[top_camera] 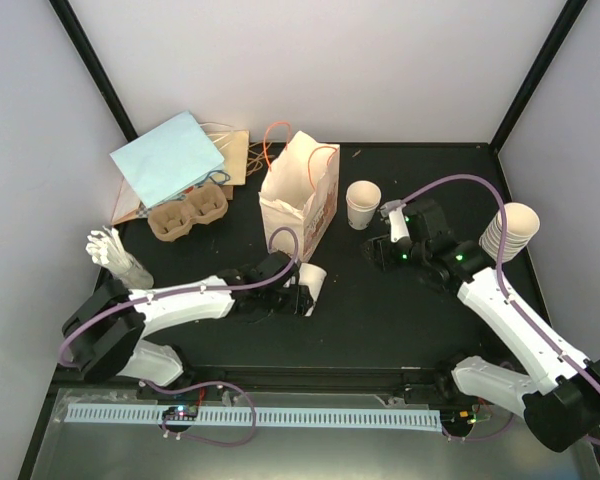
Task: Pack the takeout coffee
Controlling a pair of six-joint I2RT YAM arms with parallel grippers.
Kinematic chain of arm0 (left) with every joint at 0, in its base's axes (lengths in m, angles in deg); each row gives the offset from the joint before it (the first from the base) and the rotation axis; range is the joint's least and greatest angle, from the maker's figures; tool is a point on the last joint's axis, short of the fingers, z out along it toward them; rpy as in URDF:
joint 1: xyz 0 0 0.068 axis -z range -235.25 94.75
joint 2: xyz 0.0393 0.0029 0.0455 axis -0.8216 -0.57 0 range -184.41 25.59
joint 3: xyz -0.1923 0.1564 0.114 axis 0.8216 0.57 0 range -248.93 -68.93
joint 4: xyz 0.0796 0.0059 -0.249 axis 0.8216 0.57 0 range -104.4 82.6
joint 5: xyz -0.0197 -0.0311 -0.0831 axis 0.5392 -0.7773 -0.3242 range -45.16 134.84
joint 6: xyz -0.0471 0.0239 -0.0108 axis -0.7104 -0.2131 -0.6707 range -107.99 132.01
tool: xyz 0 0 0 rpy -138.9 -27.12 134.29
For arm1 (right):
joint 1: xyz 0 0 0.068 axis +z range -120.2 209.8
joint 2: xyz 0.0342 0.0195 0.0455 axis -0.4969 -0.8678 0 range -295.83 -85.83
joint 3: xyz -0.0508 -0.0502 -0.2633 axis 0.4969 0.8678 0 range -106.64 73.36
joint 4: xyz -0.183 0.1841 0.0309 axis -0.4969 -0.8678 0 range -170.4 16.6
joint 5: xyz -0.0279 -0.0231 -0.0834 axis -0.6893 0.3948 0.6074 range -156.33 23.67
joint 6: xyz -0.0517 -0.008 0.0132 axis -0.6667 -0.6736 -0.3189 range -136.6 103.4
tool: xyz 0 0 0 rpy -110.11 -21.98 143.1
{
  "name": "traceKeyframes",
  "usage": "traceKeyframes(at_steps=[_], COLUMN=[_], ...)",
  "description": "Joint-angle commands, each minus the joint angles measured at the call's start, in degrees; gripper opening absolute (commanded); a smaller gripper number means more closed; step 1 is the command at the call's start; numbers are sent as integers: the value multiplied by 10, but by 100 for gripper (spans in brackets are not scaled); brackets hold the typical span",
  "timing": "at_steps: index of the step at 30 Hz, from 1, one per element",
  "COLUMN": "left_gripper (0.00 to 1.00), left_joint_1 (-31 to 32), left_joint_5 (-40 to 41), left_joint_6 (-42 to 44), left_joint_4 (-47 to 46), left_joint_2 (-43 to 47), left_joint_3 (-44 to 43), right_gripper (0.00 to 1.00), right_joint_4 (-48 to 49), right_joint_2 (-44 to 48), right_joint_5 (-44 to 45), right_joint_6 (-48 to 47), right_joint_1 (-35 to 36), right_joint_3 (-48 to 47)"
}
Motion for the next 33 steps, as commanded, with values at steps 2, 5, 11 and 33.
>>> traceKeyframes(at_steps=[2, 5, 11, 33], left_gripper=[68, 68, 68, 70], left_joint_1=[14, 17, 26, 40], left_joint_5=[12, 12, 9, -60], left_joint_6=[30, 45, 94, 297], left_joint_4=[-25, -23, -58, -108], left_joint_2=[29, 37, 103, 358], left_joint_3=[4, 5, 34, 109], right_gripper=[69, 70, 71, 63], right_joint_4=[-19, -31, -80, -152], right_joint_2=[5, 2, -23, -50], right_joint_5=[-18, -25, -62, -320], right_joint_6=[6, 13, 43, 59], right_joint_1=[3, 3, 2, 29], right_joint_3=[-13, -16, -52, -95])
